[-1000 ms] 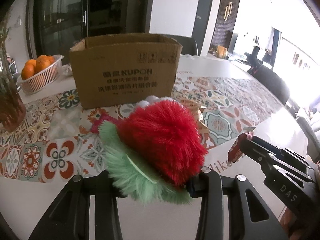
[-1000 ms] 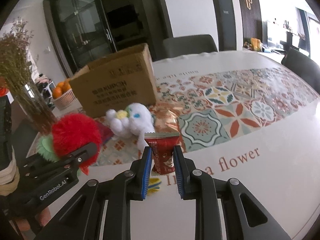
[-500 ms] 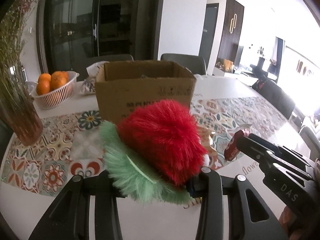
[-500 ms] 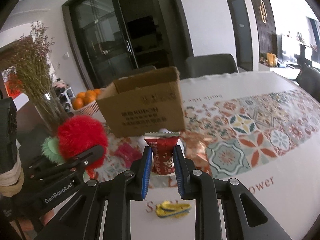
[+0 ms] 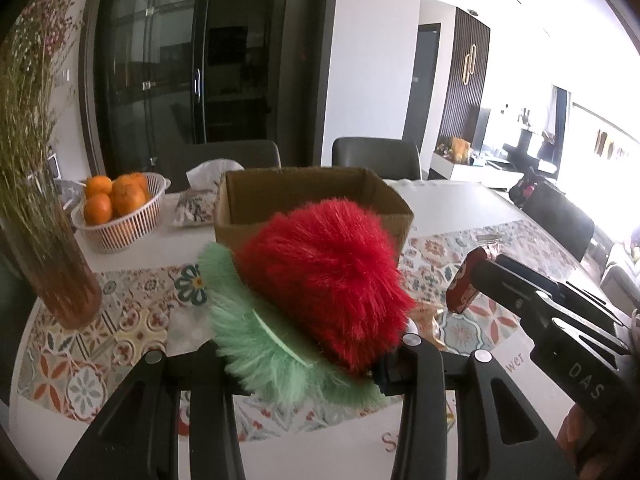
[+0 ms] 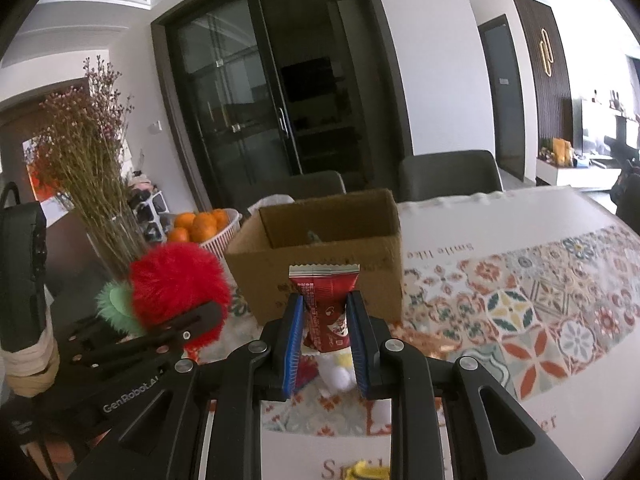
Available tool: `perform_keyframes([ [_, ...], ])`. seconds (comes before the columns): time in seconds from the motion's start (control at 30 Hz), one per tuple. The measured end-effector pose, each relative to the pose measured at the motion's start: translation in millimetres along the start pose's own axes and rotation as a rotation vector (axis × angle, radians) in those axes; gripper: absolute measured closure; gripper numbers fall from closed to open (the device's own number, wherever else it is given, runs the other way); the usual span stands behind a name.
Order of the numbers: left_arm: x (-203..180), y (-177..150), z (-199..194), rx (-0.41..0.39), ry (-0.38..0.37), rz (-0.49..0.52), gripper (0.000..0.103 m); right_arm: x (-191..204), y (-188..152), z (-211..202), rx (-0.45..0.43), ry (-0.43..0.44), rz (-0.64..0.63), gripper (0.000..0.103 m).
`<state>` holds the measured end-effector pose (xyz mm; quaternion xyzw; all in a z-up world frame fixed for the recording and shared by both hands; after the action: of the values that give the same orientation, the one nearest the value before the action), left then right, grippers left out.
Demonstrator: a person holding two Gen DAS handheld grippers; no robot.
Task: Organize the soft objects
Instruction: 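Carry the pom-pom with the left tool while the right tool carries the snack packet to the box, then open the left tool over the box while the right tool releases the snack packet inside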
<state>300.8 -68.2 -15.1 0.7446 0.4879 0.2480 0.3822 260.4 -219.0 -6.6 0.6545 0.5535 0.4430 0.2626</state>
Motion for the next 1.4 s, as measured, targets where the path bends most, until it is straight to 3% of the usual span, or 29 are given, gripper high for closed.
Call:
perform_keyframes([
  [0.63, 22.7, 73.3, 20.3, -0.015, 0.002, 0.050, 0.062, 26.1, 74.0, 36.8, -0.014, 0.063, -0.045, 0.079],
  [0.93, 29.0, 102.2, 49.7, 0.030, -0.014, 0.045, 0.062, 23.5, 105.5, 65.2, 0.020, 0.074, -0.038, 0.079],
  [1.4, 43.1, 120.0, 100.7, 0.104, -0.006, 0.023, 0.062, 16.1, 124.0, 113.8, 0.080, 0.047, -0.079, 0.079],
])
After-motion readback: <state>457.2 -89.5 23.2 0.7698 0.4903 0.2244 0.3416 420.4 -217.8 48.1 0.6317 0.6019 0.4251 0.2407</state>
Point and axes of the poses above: each gripper's, at about its wrist camera, not at the fingertips, and z roughly the way its jaws point, x to its left, y to its top, the point moved 6 cm from there along z, roughly the way its jaws point, and after that the axes turned 6 degrees about z, right-handed, at the moved point
